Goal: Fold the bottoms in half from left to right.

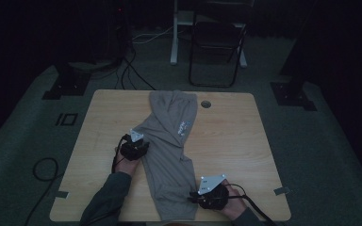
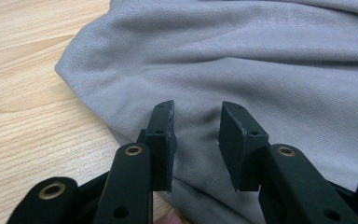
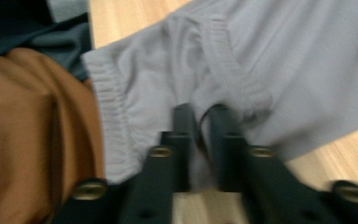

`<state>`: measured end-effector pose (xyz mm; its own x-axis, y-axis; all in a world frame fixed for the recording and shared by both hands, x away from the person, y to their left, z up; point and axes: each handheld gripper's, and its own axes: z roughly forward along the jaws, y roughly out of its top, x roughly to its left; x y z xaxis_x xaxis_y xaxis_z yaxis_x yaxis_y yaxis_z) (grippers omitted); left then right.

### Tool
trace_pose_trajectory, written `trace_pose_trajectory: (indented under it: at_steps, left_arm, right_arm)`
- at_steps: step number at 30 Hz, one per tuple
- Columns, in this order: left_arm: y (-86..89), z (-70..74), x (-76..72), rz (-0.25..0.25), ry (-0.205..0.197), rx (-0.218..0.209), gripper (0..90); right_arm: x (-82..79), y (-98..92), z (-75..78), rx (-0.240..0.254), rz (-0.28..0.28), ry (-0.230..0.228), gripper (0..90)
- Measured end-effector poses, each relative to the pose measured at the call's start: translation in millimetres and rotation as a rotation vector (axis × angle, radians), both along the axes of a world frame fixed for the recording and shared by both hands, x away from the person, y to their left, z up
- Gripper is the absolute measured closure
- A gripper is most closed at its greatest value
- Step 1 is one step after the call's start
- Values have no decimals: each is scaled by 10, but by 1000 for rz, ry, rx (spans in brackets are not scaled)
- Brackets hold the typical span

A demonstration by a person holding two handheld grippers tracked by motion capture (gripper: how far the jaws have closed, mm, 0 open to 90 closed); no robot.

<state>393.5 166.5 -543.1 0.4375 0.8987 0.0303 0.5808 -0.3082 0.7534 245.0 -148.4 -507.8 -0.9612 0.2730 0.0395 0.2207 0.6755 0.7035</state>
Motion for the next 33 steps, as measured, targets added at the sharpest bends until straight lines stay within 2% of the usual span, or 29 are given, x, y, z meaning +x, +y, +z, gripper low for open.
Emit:
trace_pose_trajectory:
  at_steps: [4,6,9,10,12,13,16,20,22,24,27,30,33]
  left_arm:
    - [5,0,2,0,2,-4,661]
    - [7,-2,3,0,1,-8,661]
    - [9,-1,4,-1,3,-10,661]
    - [9,-1,4,-1,2,-10,661]
    - [9,-2,4,-1,3,-10,661]
    - [10,-2,4,-1,3,-10,661]
    - [10,-1,4,-1,3,-11,661]
    - [11,-1,4,0,4,-11,661]
    - [10,-2,5,0,3,-11,661]
    - [10,0,4,-2,4,-7,660]
    - [7,-1,3,-1,2,-6,659]
    - [6,-1,3,-1,3,-4,658]
    - [6,-1,3,0,2,-7,656]
  right_arm:
    - [95,2,52,92,-50,-2,692]
    - [168,24,102,138,-96,-11,716]
    - [276,67,175,196,-145,-31,729]
    - [311,84,191,202,-162,-38,750]
    - [386,147,171,176,-173,-48,787]
    - [428,185,127,157,-175,-37,798]
    - [523,324,-69,80,-169,-13,803]
    - [558,462,-286,-13,-127,6,779]
    - [498,481,-284,-14,-69,14,769]
    - [393,496,-262,-36,-7,9,771]
    - [223,484,-240,-56,74,28,775]
    - [98,451,-186,-41,139,45,769]
    - [21,405,-103,2,188,71,740]
